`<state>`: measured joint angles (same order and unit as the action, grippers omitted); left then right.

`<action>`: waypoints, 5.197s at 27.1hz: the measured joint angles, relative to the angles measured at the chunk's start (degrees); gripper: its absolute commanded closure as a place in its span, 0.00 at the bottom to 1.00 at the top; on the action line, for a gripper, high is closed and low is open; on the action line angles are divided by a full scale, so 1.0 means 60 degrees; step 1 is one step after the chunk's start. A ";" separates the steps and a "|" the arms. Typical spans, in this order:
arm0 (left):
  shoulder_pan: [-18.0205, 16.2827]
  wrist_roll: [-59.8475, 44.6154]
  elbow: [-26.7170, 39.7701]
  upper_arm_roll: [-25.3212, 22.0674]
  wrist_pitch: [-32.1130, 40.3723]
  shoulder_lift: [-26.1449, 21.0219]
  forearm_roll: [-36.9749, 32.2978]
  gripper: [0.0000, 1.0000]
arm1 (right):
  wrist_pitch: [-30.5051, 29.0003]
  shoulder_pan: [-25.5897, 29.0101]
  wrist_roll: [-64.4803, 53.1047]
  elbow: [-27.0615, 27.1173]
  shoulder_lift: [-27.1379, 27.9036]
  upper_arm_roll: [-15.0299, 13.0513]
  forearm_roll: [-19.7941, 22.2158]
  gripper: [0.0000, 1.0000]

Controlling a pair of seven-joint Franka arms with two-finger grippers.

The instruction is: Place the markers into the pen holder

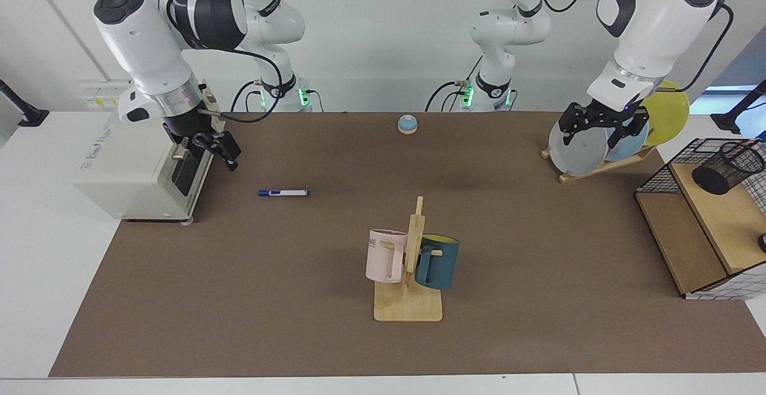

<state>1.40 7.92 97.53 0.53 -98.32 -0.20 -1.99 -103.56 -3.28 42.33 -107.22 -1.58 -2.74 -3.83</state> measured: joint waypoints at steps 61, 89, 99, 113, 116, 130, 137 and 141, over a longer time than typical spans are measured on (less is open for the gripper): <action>0.0507 0.8291 0.0056 -0.0221 0.0222 0.0086 -0.0028 0.00 | -0.3208 0.0463 0.3192 -0.4019 0.1407 -0.0074 -0.2146 1.00; 0.0832 1.1146 0.0062 -0.0122 -0.0180 0.0082 0.0331 0.00 | 0.1082 0.0439 0.2306 -0.1363 0.1067 0.0087 -0.3557 1.00; 0.1478 1.1676 0.0044 -0.0086 -0.0083 0.0081 0.0342 0.00 | 0.1962 -0.0033 0.3507 -0.0334 0.0760 0.0295 -0.6334 1.00; 0.2164 1.0100 -0.0453 0.0323 0.0780 0.0102 0.0319 0.00 | -0.1598 -0.3260 0.8185 0.0535 0.0801 0.0398 -0.7832 1.00; 0.2196 0.9590 -0.0848 0.0500 0.1228 0.0108 0.0003 0.00 | -0.2440 -0.3704 0.9126 0.0535 0.0856 0.0402 -0.7832 1.00; 0.2213 0.8039 -0.1289 0.1722 0.1605 0.0135 -0.1277 0.00 | -0.3579 -0.4482 0.9796 0.0530 0.1228 0.0385 -0.7833 1.00; 0.2242 0.8057 -0.1280 0.1784 0.1203 -0.0084 -0.1148 0.00 | -0.3579 -0.4481 0.9853 0.0523 0.1243 0.0351 -0.7833 1.00; 0.2349 0.8057 -0.1278 0.1884 0.1042 -0.0211 -0.1075 0.00 | -0.3580 -0.4488 0.9916 0.0523 0.1243 0.0353 -0.7833 1.00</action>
<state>15.49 56.26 89.86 11.84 -92.07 -1.47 -8.44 -125.04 -30.21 101.83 -104.08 5.88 -0.63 -50.83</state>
